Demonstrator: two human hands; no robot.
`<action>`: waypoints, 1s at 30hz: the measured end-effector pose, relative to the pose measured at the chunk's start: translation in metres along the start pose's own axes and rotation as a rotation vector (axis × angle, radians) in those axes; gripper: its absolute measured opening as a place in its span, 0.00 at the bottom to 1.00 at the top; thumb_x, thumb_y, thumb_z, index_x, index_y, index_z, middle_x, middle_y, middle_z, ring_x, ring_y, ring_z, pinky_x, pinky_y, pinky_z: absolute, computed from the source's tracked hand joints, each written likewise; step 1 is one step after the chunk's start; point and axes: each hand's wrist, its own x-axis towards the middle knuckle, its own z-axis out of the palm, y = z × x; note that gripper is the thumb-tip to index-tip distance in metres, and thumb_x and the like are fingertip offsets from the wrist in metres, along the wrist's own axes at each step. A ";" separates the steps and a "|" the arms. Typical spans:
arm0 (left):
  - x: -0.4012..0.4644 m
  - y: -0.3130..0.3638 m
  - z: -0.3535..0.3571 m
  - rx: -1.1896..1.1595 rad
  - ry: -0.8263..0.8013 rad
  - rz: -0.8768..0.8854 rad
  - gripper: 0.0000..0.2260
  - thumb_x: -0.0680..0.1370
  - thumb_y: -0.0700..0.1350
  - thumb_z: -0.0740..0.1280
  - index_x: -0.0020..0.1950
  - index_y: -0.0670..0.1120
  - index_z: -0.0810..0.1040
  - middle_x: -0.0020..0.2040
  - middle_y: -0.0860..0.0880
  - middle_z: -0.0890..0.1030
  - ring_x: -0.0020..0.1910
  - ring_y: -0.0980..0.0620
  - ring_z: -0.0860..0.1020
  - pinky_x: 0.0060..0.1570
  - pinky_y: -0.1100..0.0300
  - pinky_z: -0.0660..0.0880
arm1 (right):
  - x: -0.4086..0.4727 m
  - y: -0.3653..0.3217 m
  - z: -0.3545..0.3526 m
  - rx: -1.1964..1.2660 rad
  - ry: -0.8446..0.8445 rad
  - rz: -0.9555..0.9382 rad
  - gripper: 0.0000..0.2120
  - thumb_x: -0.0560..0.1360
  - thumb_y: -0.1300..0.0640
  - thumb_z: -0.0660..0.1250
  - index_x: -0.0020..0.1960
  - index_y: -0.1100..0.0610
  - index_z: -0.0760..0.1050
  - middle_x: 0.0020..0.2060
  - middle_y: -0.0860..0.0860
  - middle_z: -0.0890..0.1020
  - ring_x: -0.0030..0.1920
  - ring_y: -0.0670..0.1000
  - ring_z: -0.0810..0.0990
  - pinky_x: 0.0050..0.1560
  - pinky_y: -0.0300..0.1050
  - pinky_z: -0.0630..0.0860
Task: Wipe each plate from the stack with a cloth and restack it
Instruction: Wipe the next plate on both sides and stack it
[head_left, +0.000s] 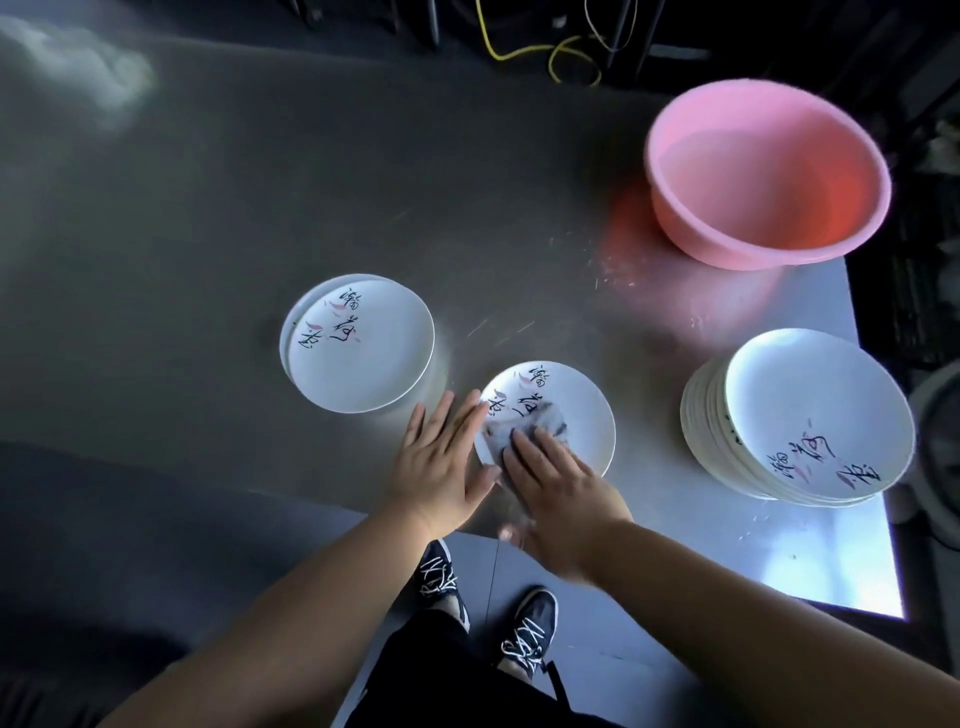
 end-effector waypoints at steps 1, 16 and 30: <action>0.000 0.000 0.001 -0.004 0.001 -0.004 0.33 0.84 0.64 0.51 0.84 0.47 0.60 0.85 0.52 0.57 0.85 0.46 0.53 0.80 0.38 0.54 | -0.003 0.000 0.003 -0.012 -0.010 -0.003 0.47 0.80 0.26 0.38 0.85 0.59 0.55 0.84 0.58 0.58 0.84 0.63 0.53 0.82 0.63 0.56; -0.001 0.001 0.001 -0.004 0.024 -0.008 0.33 0.82 0.60 0.58 0.84 0.48 0.60 0.84 0.52 0.59 0.84 0.45 0.55 0.80 0.38 0.55 | -0.018 0.003 0.004 0.016 -0.035 0.068 0.50 0.79 0.24 0.43 0.82 0.63 0.60 0.82 0.61 0.61 0.82 0.64 0.58 0.80 0.63 0.55; 0.000 0.002 -0.003 0.009 0.023 -0.003 0.33 0.82 0.60 0.59 0.84 0.47 0.61 0.84 0.52 0.60 0.84 0.44 0.55 0.80 0.38 0.56 | -0.026 0.018 -0.001 0.083 0.010 0.187 0.49 0.79 0.25 0.34 0.84 0.60 0.56 0.84 0.57 0.55 0.84 0.58 0.48 0.80 0.58 0.43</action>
